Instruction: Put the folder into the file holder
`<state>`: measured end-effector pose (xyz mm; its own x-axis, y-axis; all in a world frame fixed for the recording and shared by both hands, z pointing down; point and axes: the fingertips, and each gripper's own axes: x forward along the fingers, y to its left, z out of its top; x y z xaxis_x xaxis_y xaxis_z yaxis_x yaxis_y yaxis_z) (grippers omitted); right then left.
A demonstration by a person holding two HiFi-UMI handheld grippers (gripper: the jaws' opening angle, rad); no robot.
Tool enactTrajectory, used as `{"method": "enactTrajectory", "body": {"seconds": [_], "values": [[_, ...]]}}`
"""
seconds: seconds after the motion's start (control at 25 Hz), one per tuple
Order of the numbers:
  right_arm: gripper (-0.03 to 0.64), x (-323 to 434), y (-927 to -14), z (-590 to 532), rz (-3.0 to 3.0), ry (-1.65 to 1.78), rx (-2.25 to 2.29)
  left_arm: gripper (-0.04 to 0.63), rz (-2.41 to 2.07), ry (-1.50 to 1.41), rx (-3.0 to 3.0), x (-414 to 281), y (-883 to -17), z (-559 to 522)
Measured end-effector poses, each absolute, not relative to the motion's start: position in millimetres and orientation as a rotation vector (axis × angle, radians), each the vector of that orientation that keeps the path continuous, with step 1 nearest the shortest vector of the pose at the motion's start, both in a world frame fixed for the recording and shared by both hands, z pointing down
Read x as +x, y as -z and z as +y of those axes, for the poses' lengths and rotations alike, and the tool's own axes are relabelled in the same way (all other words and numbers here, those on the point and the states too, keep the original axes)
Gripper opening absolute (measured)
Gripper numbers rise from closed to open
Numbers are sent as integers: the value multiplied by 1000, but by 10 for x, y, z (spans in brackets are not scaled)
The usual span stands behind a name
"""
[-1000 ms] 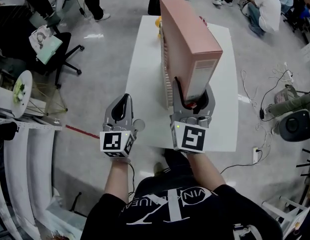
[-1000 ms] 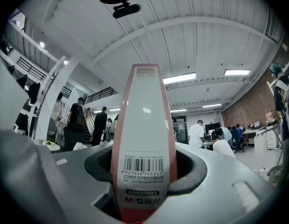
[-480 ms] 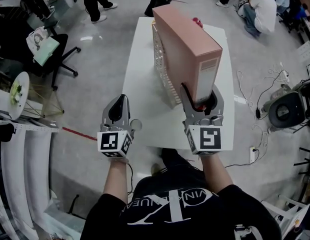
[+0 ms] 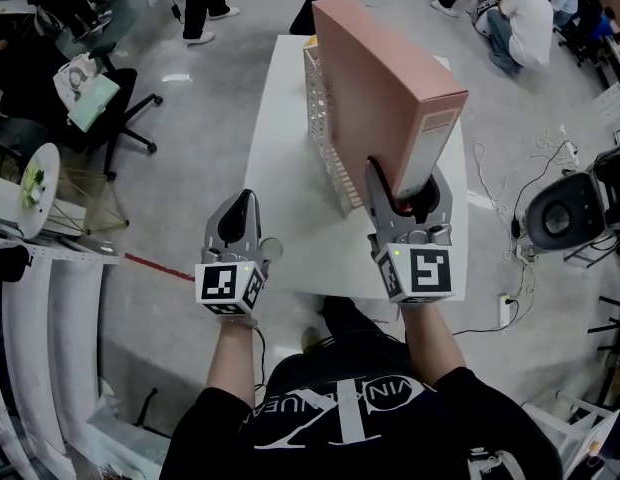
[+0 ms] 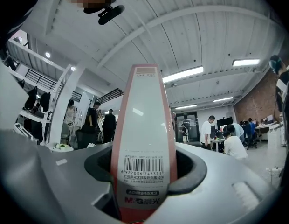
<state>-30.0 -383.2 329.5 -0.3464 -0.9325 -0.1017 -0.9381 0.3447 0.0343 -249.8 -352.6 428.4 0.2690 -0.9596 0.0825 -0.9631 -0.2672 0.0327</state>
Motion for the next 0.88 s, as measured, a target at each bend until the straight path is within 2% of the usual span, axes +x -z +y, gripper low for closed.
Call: {"method": "enactTrajectory", "body": {"seconds": [0.28,0.88], "values": [[291,-381,-3296,-4044,2418,-80,-1759,0,-1875,-68,2426,-2567,-4265,-3516],[290,-459,-3527,-4032,2347,-269,-1674,0,-1851,-101,2427,-2508,-4394,-3530]]}}
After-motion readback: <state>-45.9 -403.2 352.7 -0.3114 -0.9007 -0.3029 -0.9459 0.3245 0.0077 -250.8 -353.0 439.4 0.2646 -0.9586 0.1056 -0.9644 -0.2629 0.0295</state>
